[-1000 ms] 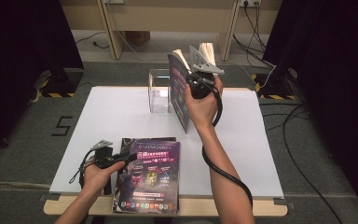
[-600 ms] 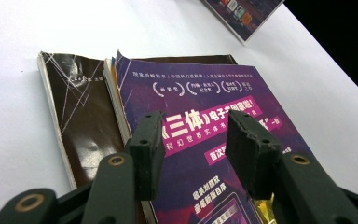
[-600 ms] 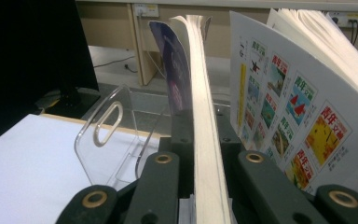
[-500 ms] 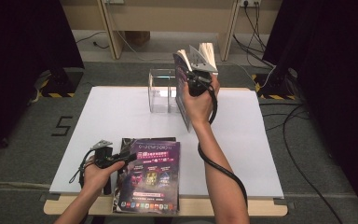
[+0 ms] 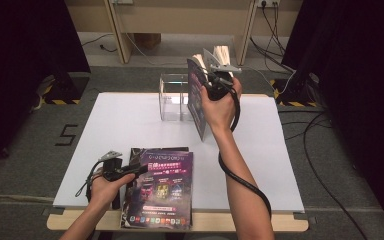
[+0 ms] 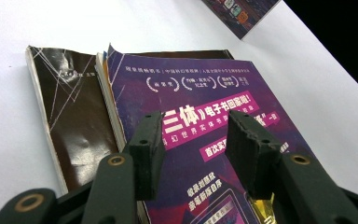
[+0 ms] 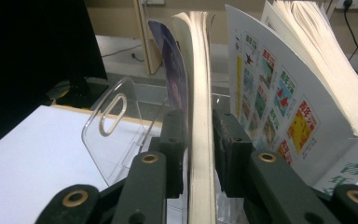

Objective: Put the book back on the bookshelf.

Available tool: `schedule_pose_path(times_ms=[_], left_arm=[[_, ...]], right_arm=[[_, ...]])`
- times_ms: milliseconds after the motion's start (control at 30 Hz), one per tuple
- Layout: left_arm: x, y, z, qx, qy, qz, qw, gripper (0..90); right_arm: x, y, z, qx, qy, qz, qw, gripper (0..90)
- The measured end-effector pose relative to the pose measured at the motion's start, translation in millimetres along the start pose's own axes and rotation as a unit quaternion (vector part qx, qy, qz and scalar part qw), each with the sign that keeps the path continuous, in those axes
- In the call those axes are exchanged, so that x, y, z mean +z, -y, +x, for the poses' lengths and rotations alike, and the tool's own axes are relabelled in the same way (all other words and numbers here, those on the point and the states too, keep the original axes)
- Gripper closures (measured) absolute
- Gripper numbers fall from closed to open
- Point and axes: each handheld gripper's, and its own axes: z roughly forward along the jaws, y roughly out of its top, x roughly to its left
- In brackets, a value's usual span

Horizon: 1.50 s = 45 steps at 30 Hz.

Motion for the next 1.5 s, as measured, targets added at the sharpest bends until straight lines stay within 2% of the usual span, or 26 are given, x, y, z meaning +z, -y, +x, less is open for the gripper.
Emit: schedule_pose_path(times_ms=[200,467,667,933,1267,1500], left_arm=[[-0.1,0.0,0.0,0.001,0.0,0.0,1.0,55.6],[0.7,0.6,-0.1,0.002,0.001,0.002,1.0,55.6],[1.6,0.7,0.5,0.003,-0.002,0.004,1.0,55.6],[0.8,0.4,-0.5,0.001,-0.001,0.001,1.0,55.6],[0.4,-0.2,2.8,0.0,-0.002,0.002,1.0,55.8],[-1.3,-1.3,4.7,-0.004,-0.003,-0.001,1.0,55.8]], right_arm=[[1.9,1.0,-3.5,0.001,0.0,0.004,1.0,75.0],[4.0,-0.2,-2.6,-0.001,0.007,0.018,0.9998,78.3],[6.1,0.4,-2.3,-0.006,0.008,0.022,0.9997,79.1],[7.1,-1.0,-1.8,-0.002,0.015,0.026,0.9996,82.7],[20.1,-9.4,4.5,0.002,0.013,0.006,0.9999,83.1],[31.0,-24.5,10.0,-0.001,0.022,-0.011,0.9997,83.0]])
